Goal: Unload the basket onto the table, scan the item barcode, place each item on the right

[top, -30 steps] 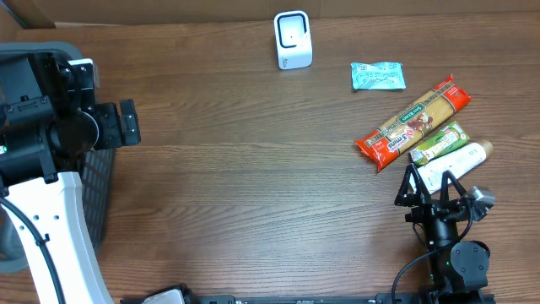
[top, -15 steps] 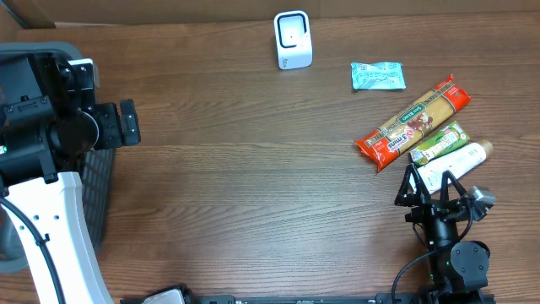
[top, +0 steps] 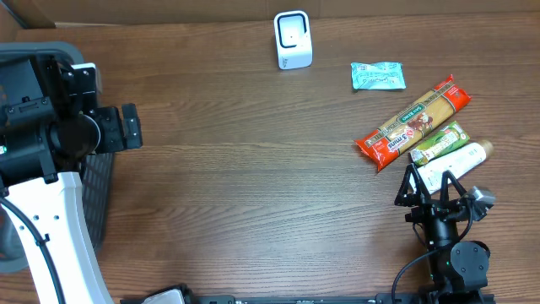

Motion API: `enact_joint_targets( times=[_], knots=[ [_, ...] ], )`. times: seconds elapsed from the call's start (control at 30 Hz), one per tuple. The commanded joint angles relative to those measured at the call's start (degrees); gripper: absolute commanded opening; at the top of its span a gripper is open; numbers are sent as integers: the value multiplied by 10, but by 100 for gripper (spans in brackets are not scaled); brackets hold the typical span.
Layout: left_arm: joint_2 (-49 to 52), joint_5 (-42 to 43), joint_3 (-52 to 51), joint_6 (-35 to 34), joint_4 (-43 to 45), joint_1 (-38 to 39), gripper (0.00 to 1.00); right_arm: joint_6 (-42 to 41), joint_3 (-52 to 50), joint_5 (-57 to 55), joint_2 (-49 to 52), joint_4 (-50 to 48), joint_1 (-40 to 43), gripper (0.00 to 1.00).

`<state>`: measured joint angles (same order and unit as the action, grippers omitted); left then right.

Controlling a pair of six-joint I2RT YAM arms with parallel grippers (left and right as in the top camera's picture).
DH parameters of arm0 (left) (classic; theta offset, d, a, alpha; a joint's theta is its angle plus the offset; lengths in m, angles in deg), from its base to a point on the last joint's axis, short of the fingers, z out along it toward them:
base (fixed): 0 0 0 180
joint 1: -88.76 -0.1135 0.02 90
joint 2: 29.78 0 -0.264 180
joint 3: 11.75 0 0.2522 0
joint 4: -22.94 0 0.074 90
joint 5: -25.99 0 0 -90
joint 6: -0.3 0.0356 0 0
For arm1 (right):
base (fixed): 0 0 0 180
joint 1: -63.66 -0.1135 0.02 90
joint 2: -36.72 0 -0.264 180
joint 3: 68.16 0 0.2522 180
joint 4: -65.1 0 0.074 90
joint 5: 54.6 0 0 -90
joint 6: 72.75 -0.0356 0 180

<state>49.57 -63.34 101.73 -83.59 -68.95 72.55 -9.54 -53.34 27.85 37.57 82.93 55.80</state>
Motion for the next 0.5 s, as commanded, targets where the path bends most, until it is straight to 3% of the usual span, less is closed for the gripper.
enact_joint_targets(
  times=[0.0,0.2,0.47],
  knots=[
    [-30,33,-34,-16,19,0,99,1,-6,-3,-7,-2,2,100],
    [-104,59,-198,-19,177,0,99,1,-6,-3,-7,-2,2,100],
    [-181,178,-487,-19,510,0,100,1,-6,-3,-7,-2,2,100]
  ],
)
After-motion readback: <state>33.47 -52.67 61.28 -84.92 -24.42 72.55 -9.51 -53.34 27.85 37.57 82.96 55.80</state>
